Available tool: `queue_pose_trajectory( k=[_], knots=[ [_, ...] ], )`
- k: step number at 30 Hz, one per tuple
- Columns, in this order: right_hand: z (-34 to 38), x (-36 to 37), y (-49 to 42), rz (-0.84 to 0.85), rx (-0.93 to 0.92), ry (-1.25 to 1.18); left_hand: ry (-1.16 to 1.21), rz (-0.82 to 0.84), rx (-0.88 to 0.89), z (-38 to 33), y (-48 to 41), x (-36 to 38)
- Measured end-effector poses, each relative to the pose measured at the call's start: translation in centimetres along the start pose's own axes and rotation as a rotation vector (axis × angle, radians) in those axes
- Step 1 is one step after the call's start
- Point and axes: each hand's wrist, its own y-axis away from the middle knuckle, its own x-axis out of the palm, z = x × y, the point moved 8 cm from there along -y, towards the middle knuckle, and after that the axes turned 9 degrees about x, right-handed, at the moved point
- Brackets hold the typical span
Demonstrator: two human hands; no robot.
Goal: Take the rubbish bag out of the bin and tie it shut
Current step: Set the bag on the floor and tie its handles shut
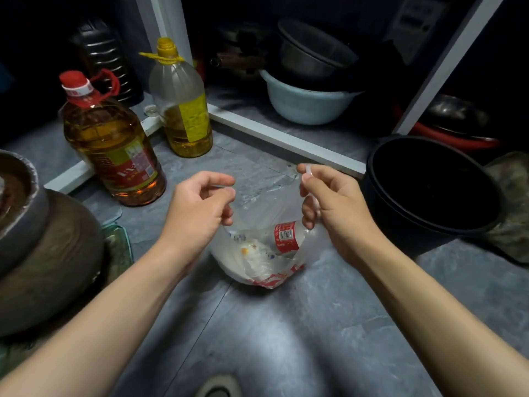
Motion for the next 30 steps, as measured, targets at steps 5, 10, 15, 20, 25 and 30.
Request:
queue_pose_trajectory(
  k=[5,10,15,20,25,30],
  knots=[
    [-0.7,0.0,-0.1,-0.003,0.010,0.000,-0.009,0.004,-0.019,1.4,0.3,-0.5],
    [-1.3,0.0,-0.3,-0.001,0.017,-0.034,0.010,0.000,-0.034,2.3,0.4,-0.7],
    [-2.7,0.0,-0.6,0.001,0.063,-0.039,0.007,0.013,-0.072,3.7,0.6,-0.8],
    [-4.9,-0.5,-0.9,-0.030,0.134,0.037,0.001,0.020,-0.137,5.7,1.2,-0.8],
    [-6.4,-0.4,-1.0,-0.030,0.177,0.090,-0.003,0.038,-0.187,7.6,1.7,-0.8],
    [-7.5,0.4,-0.4,0.016,0.238,0.107,-0.024,0.068,-0.226,9.5,2.4,-0.7]
  ],
)
